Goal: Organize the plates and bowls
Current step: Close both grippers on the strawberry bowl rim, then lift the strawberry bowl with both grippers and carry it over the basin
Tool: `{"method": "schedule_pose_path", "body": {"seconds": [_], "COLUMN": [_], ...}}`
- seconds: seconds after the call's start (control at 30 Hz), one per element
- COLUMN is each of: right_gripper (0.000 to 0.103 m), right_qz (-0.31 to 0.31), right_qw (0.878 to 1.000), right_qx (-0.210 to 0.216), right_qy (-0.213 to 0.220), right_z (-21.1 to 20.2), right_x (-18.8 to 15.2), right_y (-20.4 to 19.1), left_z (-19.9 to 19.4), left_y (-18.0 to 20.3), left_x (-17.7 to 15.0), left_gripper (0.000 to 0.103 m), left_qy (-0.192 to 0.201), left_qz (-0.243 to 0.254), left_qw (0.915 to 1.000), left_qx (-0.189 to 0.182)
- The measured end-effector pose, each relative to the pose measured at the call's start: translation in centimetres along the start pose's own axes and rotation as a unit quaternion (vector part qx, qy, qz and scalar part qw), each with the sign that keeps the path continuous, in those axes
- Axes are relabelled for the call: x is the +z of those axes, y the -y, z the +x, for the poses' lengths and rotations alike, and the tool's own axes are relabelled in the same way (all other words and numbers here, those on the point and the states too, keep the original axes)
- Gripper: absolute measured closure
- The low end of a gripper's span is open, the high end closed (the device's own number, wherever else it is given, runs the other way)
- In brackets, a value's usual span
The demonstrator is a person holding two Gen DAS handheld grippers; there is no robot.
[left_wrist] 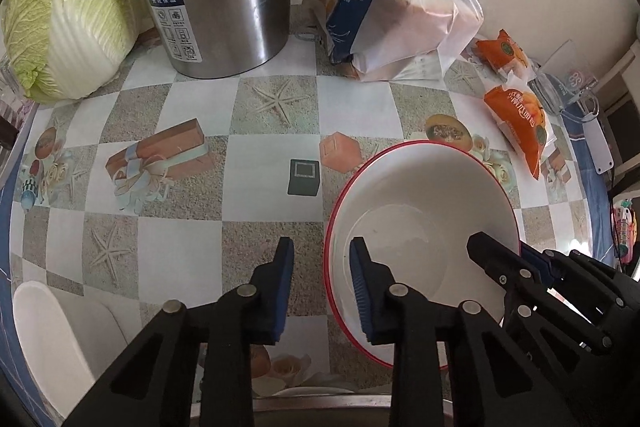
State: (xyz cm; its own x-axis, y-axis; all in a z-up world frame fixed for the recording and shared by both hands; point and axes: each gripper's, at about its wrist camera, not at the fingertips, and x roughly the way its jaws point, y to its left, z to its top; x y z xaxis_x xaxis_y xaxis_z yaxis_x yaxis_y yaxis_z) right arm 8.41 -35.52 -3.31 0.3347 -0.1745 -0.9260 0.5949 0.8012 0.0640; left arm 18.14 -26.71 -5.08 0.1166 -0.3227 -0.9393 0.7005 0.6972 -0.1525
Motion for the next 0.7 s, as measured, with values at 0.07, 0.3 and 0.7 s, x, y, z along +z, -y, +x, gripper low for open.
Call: {"method": "schedule_pose_path", "body": {"seconds": [0.07, 0.3, 0.7], "right_gripper": [0.092, 0.092, 0.092], "right_qz": [0.003, 0.013, 0.032], "right_qw": [1.000, 1.000, 0.999], "right_qx": [0.005, 0.013, 0.023], "right_qy": [-0.002, -0.016, -0.001], "right_z": [0.6, 2.5, 1.2], "right_x": [0.1, 0.2, -0.1], "right_y": [0.1, 0.0, 0.1], "left_z": [0.7, 2.0, -1.2], "left_y": [0.2, 0.2, 1.1], "left_x": [-0.1, 0.2, 0.2], "left_gripper": [0.083, 0.085, 0.091], "left_qy": [-0.007, -0.009, 0.035], "left_qz": [0.004, -0.004, 0.020], "left_qw": [1.0000, 0.9998, 0.9991], "left_qx": [0.000, -0.017, -0.011]}}
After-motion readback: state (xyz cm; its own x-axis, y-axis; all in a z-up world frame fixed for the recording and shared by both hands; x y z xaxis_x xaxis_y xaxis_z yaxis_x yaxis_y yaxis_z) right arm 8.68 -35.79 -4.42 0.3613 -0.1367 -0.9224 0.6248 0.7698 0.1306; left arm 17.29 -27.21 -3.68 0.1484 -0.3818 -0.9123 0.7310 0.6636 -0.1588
